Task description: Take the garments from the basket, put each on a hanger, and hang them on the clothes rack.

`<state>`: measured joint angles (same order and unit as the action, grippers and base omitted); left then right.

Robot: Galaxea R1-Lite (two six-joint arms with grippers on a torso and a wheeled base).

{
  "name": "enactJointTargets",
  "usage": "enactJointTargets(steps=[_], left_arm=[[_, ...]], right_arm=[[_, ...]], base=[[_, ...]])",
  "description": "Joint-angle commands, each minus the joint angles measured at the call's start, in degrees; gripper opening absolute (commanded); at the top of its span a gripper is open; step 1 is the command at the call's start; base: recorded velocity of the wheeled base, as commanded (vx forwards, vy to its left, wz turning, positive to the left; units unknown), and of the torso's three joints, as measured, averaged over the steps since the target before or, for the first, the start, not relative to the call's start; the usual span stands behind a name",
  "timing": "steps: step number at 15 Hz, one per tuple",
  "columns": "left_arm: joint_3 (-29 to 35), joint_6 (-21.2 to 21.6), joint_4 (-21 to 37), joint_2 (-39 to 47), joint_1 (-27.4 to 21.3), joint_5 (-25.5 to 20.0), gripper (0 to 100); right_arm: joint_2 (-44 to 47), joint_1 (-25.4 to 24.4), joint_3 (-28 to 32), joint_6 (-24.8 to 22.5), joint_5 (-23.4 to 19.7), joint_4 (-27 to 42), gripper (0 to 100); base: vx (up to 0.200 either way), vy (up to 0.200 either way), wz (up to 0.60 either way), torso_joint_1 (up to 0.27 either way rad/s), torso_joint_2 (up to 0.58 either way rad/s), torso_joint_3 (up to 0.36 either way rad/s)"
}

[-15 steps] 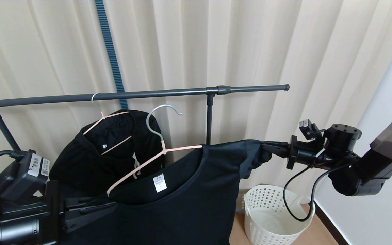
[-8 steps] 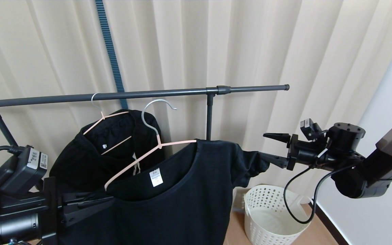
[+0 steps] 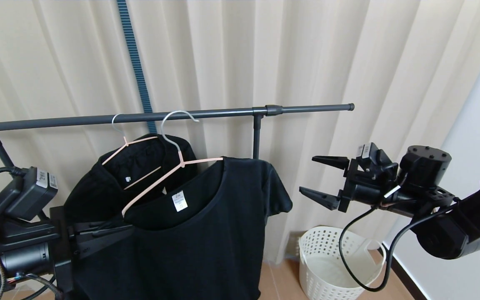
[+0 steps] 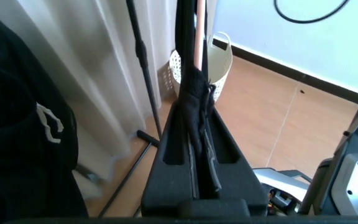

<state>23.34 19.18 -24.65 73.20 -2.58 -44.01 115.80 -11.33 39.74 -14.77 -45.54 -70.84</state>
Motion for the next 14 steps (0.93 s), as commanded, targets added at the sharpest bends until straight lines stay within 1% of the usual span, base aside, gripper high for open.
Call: enactJointTargets(steps=[1, 2, 3, 4, 5, 7, 8, 10, 11, 12, 13, 14], left_arm=[[0.9, -1.3, -0.2, 1.9, 0.4, 0.1, 0], [1.5, -2.6, -0.2, 2.2, 0.4, 0.2, 0], [2.0, -4.2, -0.2, 2.4, 0.3, 1.1, 0], [2.8, -6.1, -0.2, 3.2, 0.3, 2.6, 0], [3.6, -8.0, -0.2, 4.0, -0.1, 4.4, 0], [5.7, -11.4, -0.2, 5.7, -1.2, 8.6, 0], [5.8, -11.9, -0.2, 6.0, -1.4, 9.3, 0], [8.8, -16.5, -0.2, 8.8, -5.2, 18.2, 0], [9.8, -17.5, -0.2, 9.4, -6.6, 21.2, 0], [10.3, -17.8, -0.2, 9.8, -7.1, 22.2, 0], [11.6, -19.6, 0.0, 10.8, -8.7, 24.2, 0], [13.0, -20.6, 0.0, 12.1, -9.9, 26.3, 0]], right_arm=[[-3.2, -3.6, -0.5, 0.2, 5.0, 0.1, 100], [-4.0, -4.8, -0.4, 0.9, 7.8, 0.2, 100], [-4.9, -6.3, -0.3, 2.7, 10.9, 0.2, 100], [-5.8, -7.5, 0.1, 4.8, 13.2, 0.3, 100], [-6.2, -7.8, 0.4, 6.1, 14.5, 0.3, 100], [-6.3, -7.8, 1.0, 6.6, 15.7, 0.4, 100], [-6.3, -7.8, 1.1, 6.6, 15.7, 0.6, 100], [-6.3, -7.7, 1.9, 6.6, 16.6, 1.9, 100], [-6.1, -7.7, 2.2, 6.6, 16.8, 2.0, 100], [-6.0, -7.7, 2.2, 6.6, 17.1, 2.0, 100], [-5.9, -7.6, 2.1, 6.6, 17.2, 2.0, 100], [-5.9, -7.5, 2.1, 6.5, 17.2, 2.0, 100]], base=[[0.000, 0.000, 0.00, 0.000, 0.00, 0.000], [0.000, 0.000, 0.00, 0.000, 0.00, 0.000], [0.000, 0.000, 0.00, 0.000, 0.00, 0.000], [0.000, 0.000, 0.00, 0.000, 0.00, 0.000], [0.000, 0.000, 0.00, 0.000, 0.00, 0.000], [0.000, 0.000, 0.00, 0.000, 0.00, 0.000], [0.000, 0.000, 0.00, 0.000, 0.00, 0.000], [0.000, 0.000, 0.00, 0.000, 0.00, 0.000], [0.000, 0.000, 0.00, 0.000, 0.00, 0.000], [0.000, 0.000, 0.00, 0.000, 0.00, 0.000], [0.000, 0.000, 0.00, 0.000, 0.00, 0.000], [0.000, 0.000, 0.00, 0.000, 0.00, 0.000]])
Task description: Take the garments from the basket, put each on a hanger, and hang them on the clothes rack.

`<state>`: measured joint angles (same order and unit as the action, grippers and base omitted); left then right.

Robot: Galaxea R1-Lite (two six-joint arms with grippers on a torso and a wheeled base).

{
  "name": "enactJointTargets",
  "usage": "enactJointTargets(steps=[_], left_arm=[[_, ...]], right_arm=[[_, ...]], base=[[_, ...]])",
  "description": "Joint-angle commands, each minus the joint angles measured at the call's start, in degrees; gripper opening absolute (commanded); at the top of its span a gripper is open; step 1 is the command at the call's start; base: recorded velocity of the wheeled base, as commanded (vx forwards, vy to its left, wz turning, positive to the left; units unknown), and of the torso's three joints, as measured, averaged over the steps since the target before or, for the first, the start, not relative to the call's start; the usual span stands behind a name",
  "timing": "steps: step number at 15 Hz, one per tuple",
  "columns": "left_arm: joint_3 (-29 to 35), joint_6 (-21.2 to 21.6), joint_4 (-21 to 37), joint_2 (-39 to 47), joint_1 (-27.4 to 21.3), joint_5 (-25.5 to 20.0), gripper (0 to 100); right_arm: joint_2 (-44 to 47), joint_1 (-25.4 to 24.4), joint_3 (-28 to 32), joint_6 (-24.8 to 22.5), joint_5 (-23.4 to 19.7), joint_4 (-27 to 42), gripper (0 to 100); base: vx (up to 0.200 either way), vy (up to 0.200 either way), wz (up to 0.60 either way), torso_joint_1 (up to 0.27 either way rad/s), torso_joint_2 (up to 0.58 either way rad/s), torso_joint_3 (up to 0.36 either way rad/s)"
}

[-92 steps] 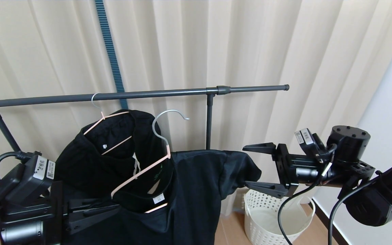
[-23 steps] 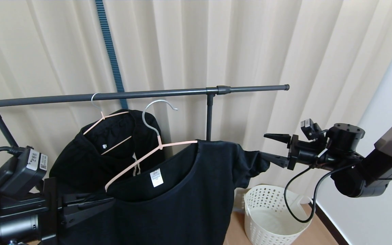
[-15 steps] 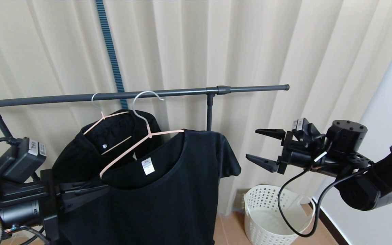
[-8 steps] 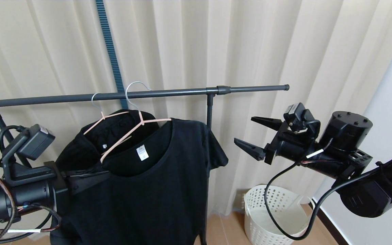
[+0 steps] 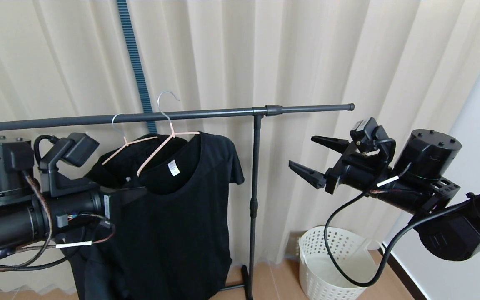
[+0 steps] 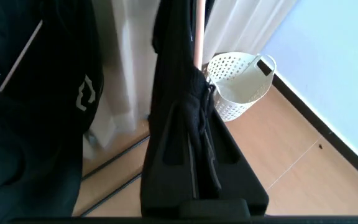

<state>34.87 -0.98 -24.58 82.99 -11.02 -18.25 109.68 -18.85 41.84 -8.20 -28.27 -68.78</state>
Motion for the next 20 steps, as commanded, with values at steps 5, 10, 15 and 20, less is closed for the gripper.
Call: enactJointTargets(steps=[5, 10, 15, 20], left_arm=[[8.5, -0.5, -0.1, 11.1, -3.7, 11.9, 0], [14.1, -1.0, -0.2, 18.3, -4.9, 12.2, 0], [18.8, -5.6, -0.2, 22.1, -4.4, 12.4, 0], [19.2, -6.8, -0.2, 23.8, -3.3, 12.9, 0]], right_arm=[[0.4, 0.0, -0.1, -0.3, 0.0, -0.1, 100], [0.3, 0.1, -0.3, -0.6, 0.0, -0.1, 100], [0.2, 0.1, -0.6, -2.1, 0.0, -0.1, 100], [0.4, 0.1, -0.7, -2.1, 0.0, -0.1, 100]], base=[[0.000, 0.000, 0.00, 0.000, 0.00, 0.000], [0.000, 0.000, 0.00, 0.000, 0.00, 0.000], [0.000, 0.000, 0.00, 0.000, 0.00, 0.000], [0.000, 0.000, 0.00, 0.000, 0.00, 0.000]])
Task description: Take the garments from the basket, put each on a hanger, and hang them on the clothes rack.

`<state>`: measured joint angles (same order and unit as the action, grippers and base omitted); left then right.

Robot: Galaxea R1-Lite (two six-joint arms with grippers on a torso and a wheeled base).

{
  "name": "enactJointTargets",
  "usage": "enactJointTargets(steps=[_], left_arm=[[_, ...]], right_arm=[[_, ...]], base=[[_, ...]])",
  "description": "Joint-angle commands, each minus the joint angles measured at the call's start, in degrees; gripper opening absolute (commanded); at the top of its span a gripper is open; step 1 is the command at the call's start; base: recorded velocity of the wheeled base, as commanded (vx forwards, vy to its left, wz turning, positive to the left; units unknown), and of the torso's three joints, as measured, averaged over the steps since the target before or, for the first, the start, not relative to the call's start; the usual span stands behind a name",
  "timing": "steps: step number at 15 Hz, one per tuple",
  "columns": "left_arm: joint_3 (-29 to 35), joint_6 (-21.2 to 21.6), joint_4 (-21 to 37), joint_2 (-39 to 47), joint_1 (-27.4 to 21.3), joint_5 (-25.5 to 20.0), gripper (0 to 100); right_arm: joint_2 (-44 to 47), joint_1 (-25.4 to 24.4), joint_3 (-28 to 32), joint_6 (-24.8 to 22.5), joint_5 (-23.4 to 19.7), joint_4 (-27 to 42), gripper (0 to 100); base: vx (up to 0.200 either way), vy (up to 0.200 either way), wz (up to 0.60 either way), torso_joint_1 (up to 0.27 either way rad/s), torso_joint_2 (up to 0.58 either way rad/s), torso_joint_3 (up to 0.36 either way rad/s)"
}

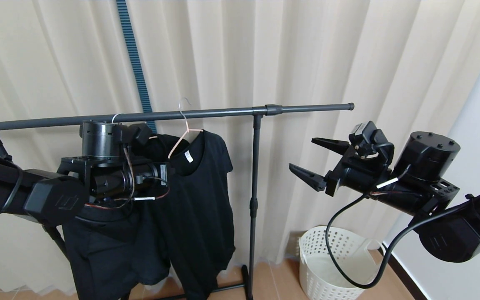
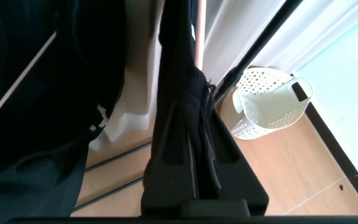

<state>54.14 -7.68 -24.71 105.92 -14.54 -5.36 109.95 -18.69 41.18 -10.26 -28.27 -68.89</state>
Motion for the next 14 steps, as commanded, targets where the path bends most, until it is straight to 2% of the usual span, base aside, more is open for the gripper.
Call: enactJointTargets(steps=[1, 10, 11, 14], left_arm=[[-0.3, -0.1, 0.0, 0.9, 0.2, 0.0, 0], [-1.8, -0.2, -0.1, 1.7, 0.6, -0.1, 0], [-1.8, -0.2, -0.1, 1.7, 0.6, -0.1, 100], [-2.6, -0.1, -0.1, -0.5, 0.6, 0.0, 100]], right_arm=[[0.2, 0.0, 0.0, 0.0, 0.0, 0.0, 100], [0.6, 0.0, 0.0, 0.0, 0.0, 0.0, 100], [0.6, 0.0, 0.0, 0.0, 0.0, 0.0, 100], [0.6, 0.0, 0.0, 0.0, 0.0, -0.1, 100]], base=[[0.000, 0.000, 0.00, 0.000, 0.00, 0.000], [0.000, 0.000, 0.00, 0.000, 0.00, 0.000], [0.000, 0.000, 0.00, 0.000, 0.00, 0.000], [0.000, 0.000, 0.00, 0.000, 0.00, 0.000]])
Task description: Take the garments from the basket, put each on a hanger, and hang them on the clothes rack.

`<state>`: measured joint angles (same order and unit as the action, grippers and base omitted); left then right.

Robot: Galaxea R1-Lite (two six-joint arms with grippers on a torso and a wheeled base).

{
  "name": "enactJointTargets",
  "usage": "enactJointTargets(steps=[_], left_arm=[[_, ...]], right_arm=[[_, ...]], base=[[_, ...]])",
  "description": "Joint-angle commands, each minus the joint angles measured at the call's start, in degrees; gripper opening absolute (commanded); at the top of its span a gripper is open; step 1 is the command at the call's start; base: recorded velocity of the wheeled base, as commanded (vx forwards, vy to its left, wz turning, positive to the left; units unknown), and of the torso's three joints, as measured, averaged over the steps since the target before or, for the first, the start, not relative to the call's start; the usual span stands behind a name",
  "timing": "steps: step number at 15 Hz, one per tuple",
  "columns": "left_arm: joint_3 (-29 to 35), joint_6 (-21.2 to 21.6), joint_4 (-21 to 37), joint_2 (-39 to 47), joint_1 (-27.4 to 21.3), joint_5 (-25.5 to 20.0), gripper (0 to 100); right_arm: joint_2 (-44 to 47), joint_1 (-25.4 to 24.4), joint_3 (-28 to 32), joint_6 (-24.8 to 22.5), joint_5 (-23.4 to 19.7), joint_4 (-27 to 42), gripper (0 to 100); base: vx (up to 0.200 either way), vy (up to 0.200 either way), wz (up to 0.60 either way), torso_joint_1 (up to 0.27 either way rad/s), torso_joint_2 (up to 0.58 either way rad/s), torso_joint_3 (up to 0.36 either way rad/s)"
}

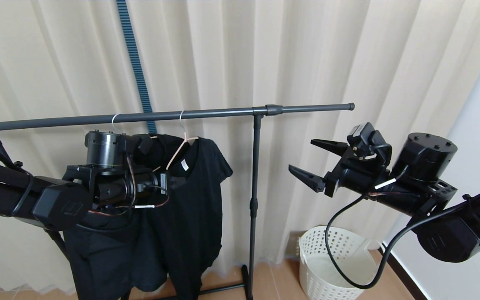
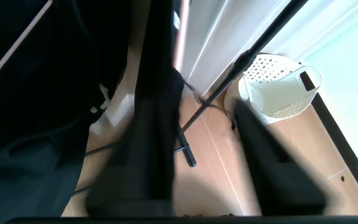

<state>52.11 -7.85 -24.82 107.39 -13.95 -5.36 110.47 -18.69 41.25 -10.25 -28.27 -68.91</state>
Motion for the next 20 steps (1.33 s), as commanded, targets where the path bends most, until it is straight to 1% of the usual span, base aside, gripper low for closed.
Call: enactJointTargets(steps=[1, 3, 4, 5, 6, 7, 8, 9, 10, 11, 12, 14, 15, 16, 17, 18, 19, 20], left_arm=[[-1.8, 0.1, 0.0, -4.6, 0.0, -0.1, 100], [-4.9, 0.2, 0.2, -11.0, -0.2, -0.1, 100], [-8.0, 0.2, 0.2, -15.4, -0.3, -0.1, 100], [-11.2, 0.2, 0.2, -20.4, -0.4, -0.1, 100], [-15.0, 0.4, 0.2, -25.2, -0.5, -0.1, 100], [-18.8, 0.7, 0.3, -30.0, -0.5, -0.1, 100], [-24.7, 2.4, 0.4, -37.1, -0.6, -0.1, 100], [-27.6, 3.6, 0.4, -40.6, -0.5, -0.2, 100], [-34.4, 6.5, 0.4, -48.9, -0.2, -0.2, 100], [-38.4, 7.1, 0.4, -54.6, -0.1, -0.2, 100], [-42.3, 7.1, 0.5, -59.7, -0.1, -0.2, 100], [-50.9, 7.3, 0.6, -67.7, -0.1, -0.2, 100], [-52.1, 7.1, 0.7, -69.6, -0.1, -0.2, 100], [-52.1, 5.2, 8.7, -75.5, -0.1, -0.2, 100], [-52.1, 4.2, 16.3, -81.8, -0.2, -0.3, 100], [-52.1, 4.2, 20.9, -86.7, -0.6, -0.4, 100], [-52.1, 4.2, 22.7, -88.8, -0.4, 0.0, 100], [-51.9, 4.2, 23.1, -91.4, 0.9, 0.8, 100]], right_arm=[[-0.1, -0.1, -0.3, 0.0, 0.0, -0.5, 100], [-2.0, -0.4, -2.4, 0.0, 0.0, -3.0, 100], [-5.6, -0.5, -4.4, 0.0, 0.0, -5.2, 100], [-9.9, -0.6, -6.6, 0.1, -0.1, -5.6, 100], [-14.7, -1.2, -9.2, 0.4, -0.2, -4.7, 100], [-17.6, -2.1, -11.0, 0.3, 0.1, -2.9, 100], [-22.1, -3.0, -15.1, 0.1, 3.0, 0.5, 100], [-25.0, -3.2, -17.5, 0.1, 6.1, 1.8, 100], [-31.1, -4.3, -22.9, 0.1, 11.8, 3.9, 100], [-35.4, -4.8, -27.5, 0.1, 15.0, 5.2, 100], [-39.5, -5.7, -32.1, 0.1, 17.1, 6.3, 100], [-47.0, -6.3, -41.1, 0.1, 18.8, 9.9, 100], [-48.7, -6.3, -41.3, 0.1, 18.9, 11.7, 100], [-54.0, -6.2, -41.3, 0.7, 19.0, 21.2, 100], [-61.4, -6.1, -41.3, 0.8, 19.0, 30.3, 100], [-67.8, -6.1, -41.3, 0.7, 19.0, 37.4, 100], [-73.7, -5.9, -41.3, 0.6, 19.1, 46.1, 100], [-83.0, -5.4, -41.3, 0.6, 19.7, 56.1, 100]], base=[[0.000, 0.000, 0.00, 0.000, 0.00, 0.000], [0.000, 0.000, 0.00, 0.000, 0.00, 0.000], [0.000, 0.000, 0.00, 0.000, 0.00, 0.000], [0.000, 0.000, 0.00, 0.000, 0.00, 0.000], [0.000, 0.000, 0.00, 0.000, 0.00, 0.000], [0.000, 0.000, 0.00, 0.000, 0.00, 0.000], [0.000, 0.000, 0.00, 0.000, 0.00, 0.000], [0.000, 0.000, 0.00, 0.000, 0.00, 0.000], [0.000, 0.000, 0.00, 0.000, 0.00, 0.000], [0.000, 0.000, 0.00, 0.000, 0.00, 0.000], [0.000, 0.000, 0.00, 0.000, 0.00, 0.000], [0.000, 0.000, 0.00, 0.000, 0.00, 0.000], [0.000, 0.000, 0.00, 0.000, 0.00, 0.000], [0.000, 0.000, 0.00, 0.000, 0.00, 0.000], [0.000, 0.000, 0.00, 0.000, 0.00, 0.000], [0.000, 0.000, 0.00, 0.000, 0.00, 0.000], [0.000, 0.000, 0.00, 0.000, 0.00, 0.000], [0.000, 0.000, 0.00, 0.000, 0.00, 0.000]])
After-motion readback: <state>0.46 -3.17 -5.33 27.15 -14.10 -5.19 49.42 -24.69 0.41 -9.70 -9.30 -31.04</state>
